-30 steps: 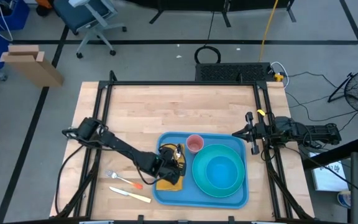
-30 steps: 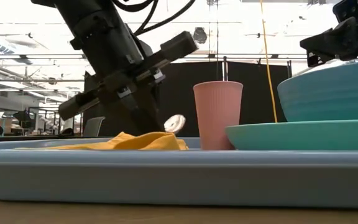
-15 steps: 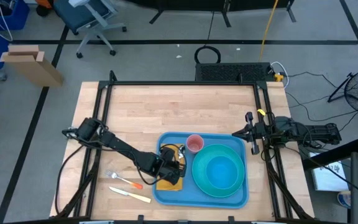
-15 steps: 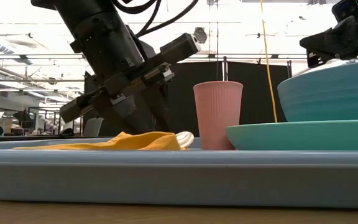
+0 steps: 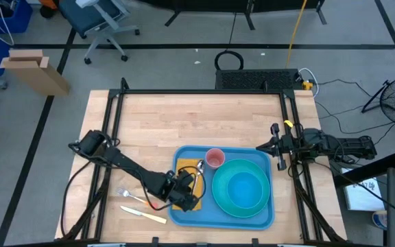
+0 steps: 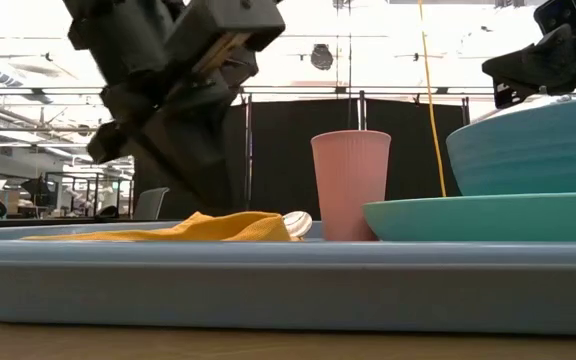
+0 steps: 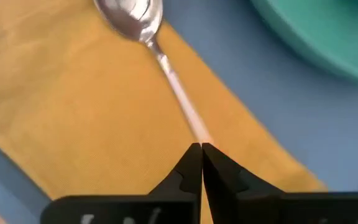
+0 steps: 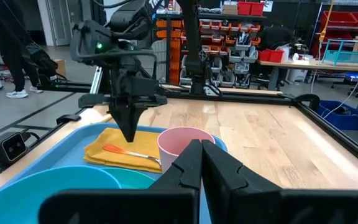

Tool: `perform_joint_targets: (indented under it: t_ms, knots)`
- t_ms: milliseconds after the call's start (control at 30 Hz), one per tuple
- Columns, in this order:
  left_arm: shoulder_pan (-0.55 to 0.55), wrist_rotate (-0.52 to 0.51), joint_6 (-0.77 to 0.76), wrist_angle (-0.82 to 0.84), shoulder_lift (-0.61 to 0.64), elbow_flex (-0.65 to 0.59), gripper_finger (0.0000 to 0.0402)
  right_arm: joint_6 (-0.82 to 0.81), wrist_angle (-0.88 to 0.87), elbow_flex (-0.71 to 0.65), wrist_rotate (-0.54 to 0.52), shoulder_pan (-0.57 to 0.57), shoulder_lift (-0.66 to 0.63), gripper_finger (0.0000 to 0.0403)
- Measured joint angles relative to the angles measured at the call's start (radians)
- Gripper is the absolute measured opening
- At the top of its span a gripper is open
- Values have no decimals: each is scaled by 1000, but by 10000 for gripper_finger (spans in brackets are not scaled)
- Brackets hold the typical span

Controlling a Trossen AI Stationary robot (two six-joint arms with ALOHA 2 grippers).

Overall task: Set up tray
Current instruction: Adjust the yellow napkin on the light blue tray

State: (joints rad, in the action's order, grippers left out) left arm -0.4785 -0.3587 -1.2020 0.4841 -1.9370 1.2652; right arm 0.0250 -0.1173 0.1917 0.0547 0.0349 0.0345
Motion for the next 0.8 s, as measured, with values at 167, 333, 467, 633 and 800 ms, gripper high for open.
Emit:
perform_joint_targets:
  t_ms: [167, 333, 467, 633, 800]
  knots:
    - [-28, -9, -18, 16, -1, 0, 3, -7, 5, 0, -1, 0, 5, 0]
    - [-50, -15, -49, 23, -1, 0, 2, -14, 9, 0, -1, 0, 10, 0]
    - [-63, -25, -78, 25, -12, 0, 2, -24, 8, 0, -1, 0, 11, 0]
    - [-73, -9, -109, 11, -60, 0, 1, -24, 10, -13, -2, 0, 11, 0]
    - [-72, -11, -116, -10, -80, 3, 1, -23, 39, -28, -2, 0, 12, 0]
